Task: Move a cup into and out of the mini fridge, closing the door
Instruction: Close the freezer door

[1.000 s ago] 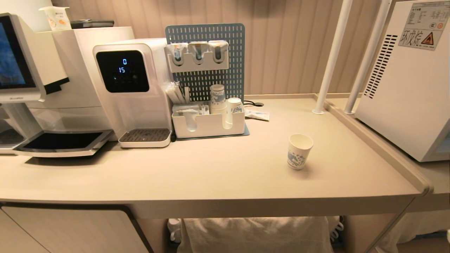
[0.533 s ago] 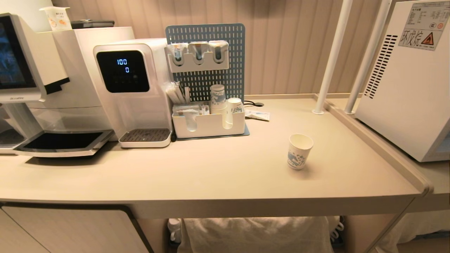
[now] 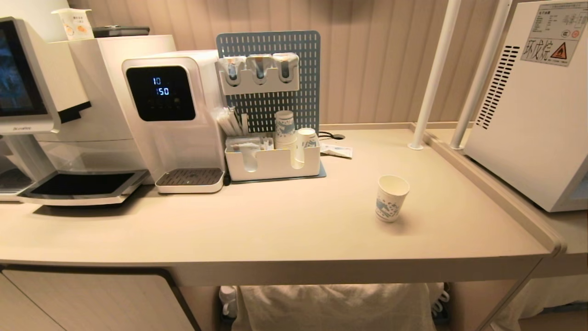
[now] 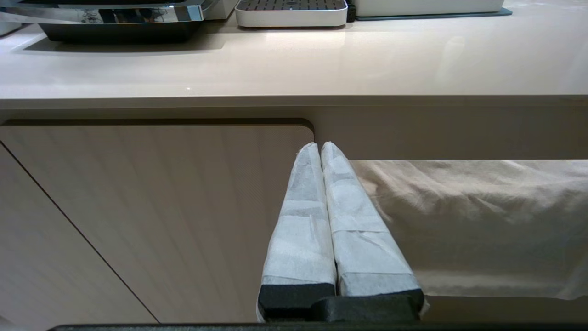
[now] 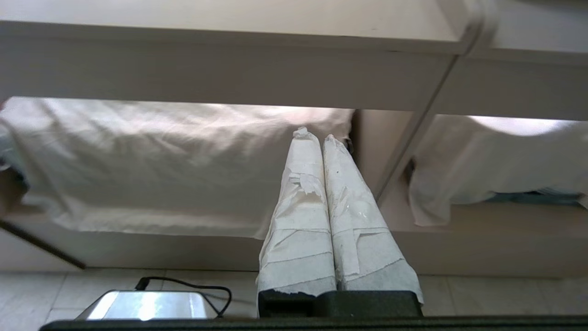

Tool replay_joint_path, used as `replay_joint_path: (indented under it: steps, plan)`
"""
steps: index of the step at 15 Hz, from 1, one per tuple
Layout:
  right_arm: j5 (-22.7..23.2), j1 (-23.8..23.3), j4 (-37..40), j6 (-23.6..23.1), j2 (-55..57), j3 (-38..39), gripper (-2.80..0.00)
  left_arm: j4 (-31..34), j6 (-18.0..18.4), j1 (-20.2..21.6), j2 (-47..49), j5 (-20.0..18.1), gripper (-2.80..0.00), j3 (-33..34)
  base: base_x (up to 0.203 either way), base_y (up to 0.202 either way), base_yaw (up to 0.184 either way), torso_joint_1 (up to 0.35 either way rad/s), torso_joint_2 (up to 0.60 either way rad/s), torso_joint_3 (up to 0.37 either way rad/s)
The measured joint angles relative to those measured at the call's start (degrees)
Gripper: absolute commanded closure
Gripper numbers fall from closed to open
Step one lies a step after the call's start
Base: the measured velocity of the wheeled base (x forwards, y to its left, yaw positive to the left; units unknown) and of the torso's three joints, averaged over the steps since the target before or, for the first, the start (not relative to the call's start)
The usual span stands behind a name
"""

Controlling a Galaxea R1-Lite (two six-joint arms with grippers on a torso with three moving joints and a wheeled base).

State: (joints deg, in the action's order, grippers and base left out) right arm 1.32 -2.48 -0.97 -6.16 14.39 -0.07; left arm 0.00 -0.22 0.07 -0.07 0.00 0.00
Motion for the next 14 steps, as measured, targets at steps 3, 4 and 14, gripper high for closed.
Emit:
replay_joint_path:
  steps: [3,4,14]
  plan:
    - [-0.2,2.2,1.3,0.9,-5.9,-0.3,0.0,0.0,0.0,0.0,0.0,0.0,0.0,0.0,0.0,0.0,0.0,0.0,0.0,0.0]
    - [-0.3,2.5,0.9,1.0,-8.4,-0.3,0.0,0.0,0.0,0.0,0.0,-0.1,0.0,0.0,0.0,0.0,0.0,0.0,0.0,0.0]
    - [-0.3,2.8,0.7,1.2,-14.4,0.1,0.0,0.2,1.3,0.0,0.0,-0.2,0.0,0.0,0.0,0.0,0.0,0.0,0.0,0.0]
